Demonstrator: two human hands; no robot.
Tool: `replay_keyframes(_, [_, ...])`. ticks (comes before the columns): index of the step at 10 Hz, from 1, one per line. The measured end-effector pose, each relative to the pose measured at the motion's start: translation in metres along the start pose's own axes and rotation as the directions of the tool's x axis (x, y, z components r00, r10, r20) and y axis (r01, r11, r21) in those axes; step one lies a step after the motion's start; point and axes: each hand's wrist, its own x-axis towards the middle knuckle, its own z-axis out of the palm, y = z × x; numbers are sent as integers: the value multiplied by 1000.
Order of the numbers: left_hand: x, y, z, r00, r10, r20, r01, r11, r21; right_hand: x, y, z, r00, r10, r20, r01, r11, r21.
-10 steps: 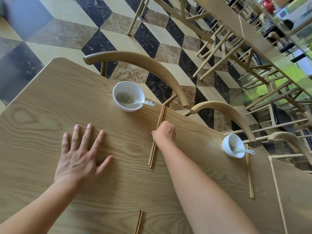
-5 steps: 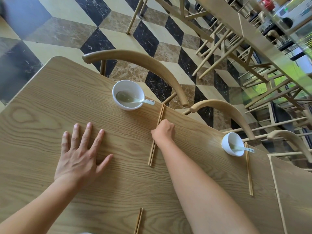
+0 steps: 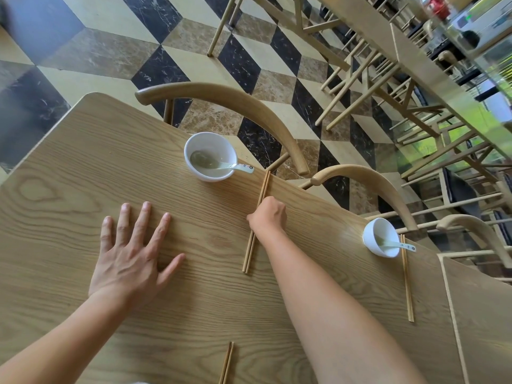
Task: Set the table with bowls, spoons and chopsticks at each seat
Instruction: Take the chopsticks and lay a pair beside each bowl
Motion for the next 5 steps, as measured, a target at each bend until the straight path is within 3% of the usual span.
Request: replay_keyframes(5, [0,-1,0,1000,2,-7,-2,1000,1,1,2,1,1000,16,7,-17,999,32])
